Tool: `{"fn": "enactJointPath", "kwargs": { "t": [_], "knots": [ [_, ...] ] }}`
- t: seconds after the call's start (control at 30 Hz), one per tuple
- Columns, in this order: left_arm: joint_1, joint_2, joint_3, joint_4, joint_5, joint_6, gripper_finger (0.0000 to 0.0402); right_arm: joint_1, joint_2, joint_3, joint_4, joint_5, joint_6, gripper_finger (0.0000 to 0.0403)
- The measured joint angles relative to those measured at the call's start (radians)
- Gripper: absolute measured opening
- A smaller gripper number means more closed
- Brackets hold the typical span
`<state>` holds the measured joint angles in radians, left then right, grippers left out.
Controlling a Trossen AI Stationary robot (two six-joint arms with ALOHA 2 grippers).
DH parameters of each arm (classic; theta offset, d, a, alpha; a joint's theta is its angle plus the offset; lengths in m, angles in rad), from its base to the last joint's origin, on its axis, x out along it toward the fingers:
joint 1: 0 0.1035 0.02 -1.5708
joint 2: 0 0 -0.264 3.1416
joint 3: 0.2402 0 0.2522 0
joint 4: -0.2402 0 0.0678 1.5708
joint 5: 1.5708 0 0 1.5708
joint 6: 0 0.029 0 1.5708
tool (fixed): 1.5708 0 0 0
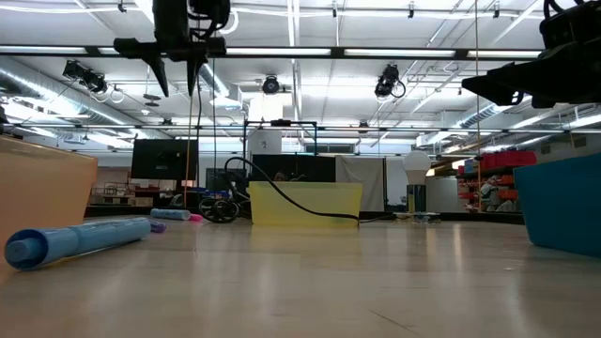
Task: Pick & Place Markers
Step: Put the top blue highlighter into the yellow bin
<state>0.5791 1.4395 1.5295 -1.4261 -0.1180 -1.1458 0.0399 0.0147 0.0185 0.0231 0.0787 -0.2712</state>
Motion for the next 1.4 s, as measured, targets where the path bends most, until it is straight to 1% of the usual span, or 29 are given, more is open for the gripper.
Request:
{"fn": "enactJointPath", "kwargs": {
  "t": [0.13, 0.23, 0.57, 0.63, 0.7, 0.83, 1.0, 1.1, 1.23, 1.4],
  "knots": [
    [0.059, 0.057, 0.000, 0.001, 0.051, 0.000, 0.0197, 0.000, 0.000, 0.000, 0.000, 0.000, 0.000, 0.0323],
    [0.100, 0.101, 0.000, -0.004, 0.070, 0.006, 0.0197, 0.000, 0.000, 0.000, 0.000, 0.000, 0.000, 0.0323],
    [0.200, 0.211, 0.000, -0.038, 0.070, 0.003, 0.0197, 0.000, 0.000, 0.000, 0.000, 0.000, 0.000, 0.0323],
    [0.214, 0.227, 0.000, -0.042, 0.057, -0.007, 0.0197, 0.000, 0.000, 0.000, 0.000, 0.000, 0.000, 0.0323],
    [0.224, 0.243, 0.000, -0.057, 0.034, -0.049, 0.0197, 0.000, 0.000, 0.000, 0.000, 0.000, 0.000, 0.0323],
    [0.244, 0.276, 0.000, -0.052, 0.002, -0.084, 0.0197, 0.000, 0.000, 0.000, 0.000, 0.000, 0.000, 0.0323],
    [0.245, 0.298, -0.011, -0.042, -0.043, -0.147, 0.0197, 0.000, 0.000, 0.000, 0.000, 0.000, 0.000, 0.0323],
    [0.247, 0.298, -0.064, -0.011, -0.034, -0.170, 0.0197, 0.000, 0.000, 0.000, 0.000, 0.000, 0.000, 0.0323],
    [0.247, 0.298, -0.102, 0.017, -0.017, -0.178, 0.0197, 0.000, 0.000, 0.000, 0.000, 0.000, 0.000, 0.0323],
    [0.246, 0.298, -0.110, 0.073, 0.025, -0.195, 0.0197, 0.000, 0.000, 0.000, 0.000, 0.000, 0.000, 0.0323]
  ]
}}
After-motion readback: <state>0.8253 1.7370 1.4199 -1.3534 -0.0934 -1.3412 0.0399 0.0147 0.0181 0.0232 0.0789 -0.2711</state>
